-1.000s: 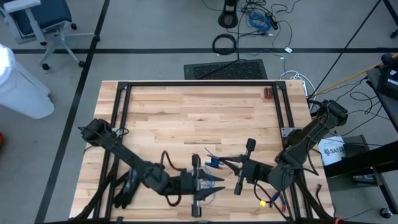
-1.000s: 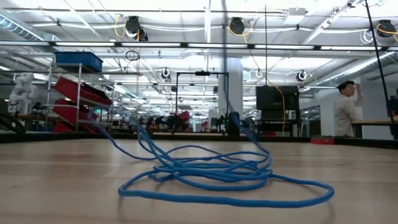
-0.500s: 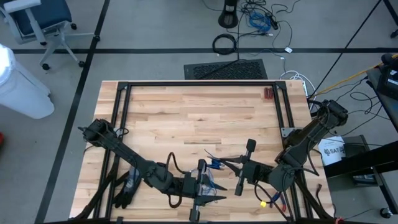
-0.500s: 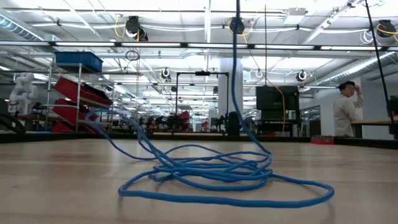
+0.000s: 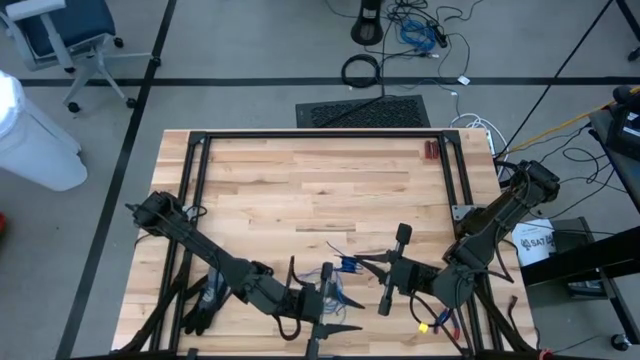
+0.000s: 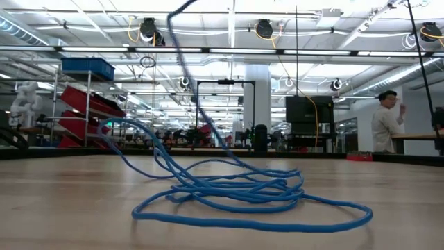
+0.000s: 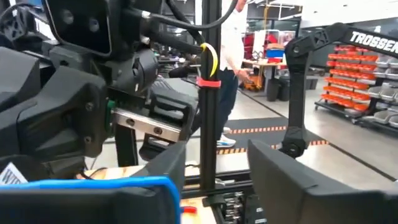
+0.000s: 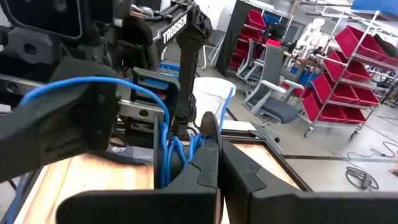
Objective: Coil cords
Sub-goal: Coil the blue wire onto the spool
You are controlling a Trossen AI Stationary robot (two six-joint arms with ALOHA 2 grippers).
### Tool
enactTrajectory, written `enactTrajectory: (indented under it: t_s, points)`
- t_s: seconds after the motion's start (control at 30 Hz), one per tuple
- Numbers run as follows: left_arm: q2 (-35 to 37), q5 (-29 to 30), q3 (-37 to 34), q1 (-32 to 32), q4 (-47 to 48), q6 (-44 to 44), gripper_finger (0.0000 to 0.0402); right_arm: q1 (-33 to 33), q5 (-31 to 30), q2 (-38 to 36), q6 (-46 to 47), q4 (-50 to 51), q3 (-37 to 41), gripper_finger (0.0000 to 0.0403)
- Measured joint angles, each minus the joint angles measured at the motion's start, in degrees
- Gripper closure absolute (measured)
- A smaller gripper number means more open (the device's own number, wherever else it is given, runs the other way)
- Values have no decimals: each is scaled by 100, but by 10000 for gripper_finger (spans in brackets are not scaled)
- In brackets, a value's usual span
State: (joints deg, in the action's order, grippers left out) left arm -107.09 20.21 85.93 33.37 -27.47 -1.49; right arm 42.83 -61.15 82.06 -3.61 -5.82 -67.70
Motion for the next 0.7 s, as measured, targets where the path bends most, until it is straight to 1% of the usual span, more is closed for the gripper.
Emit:
enactTrajectory:
  t_s: [0.07, 0.13, 0.23, 0.33, 0.47, 0.7]
  points:
    - [0, 4, 0, 17, 130, 130, 187, 6, 10, 0, 9, 6, 0, 403]
    - [0, 36, 0, 58, 480, 249, 164, 4, 39, 2, 42, 34, 0, 403]
    - [-9, 336, -2, 163, 785, 269, 145, 3, -17, 4, 45, 32, -2, 403]
    - [-9, 518, -2, 218, 761, 270, 140, 0, -19, 4, 95, 52, -2, 403]
    - [-9, 556, -2, 214, 710, 273, 139, 0, 123, 4, 138, 62, -2, 403]
    - [-9, 595, -2, 211, 690, 271, 139, 0, 129, 4, 141, 80, -2, 403]
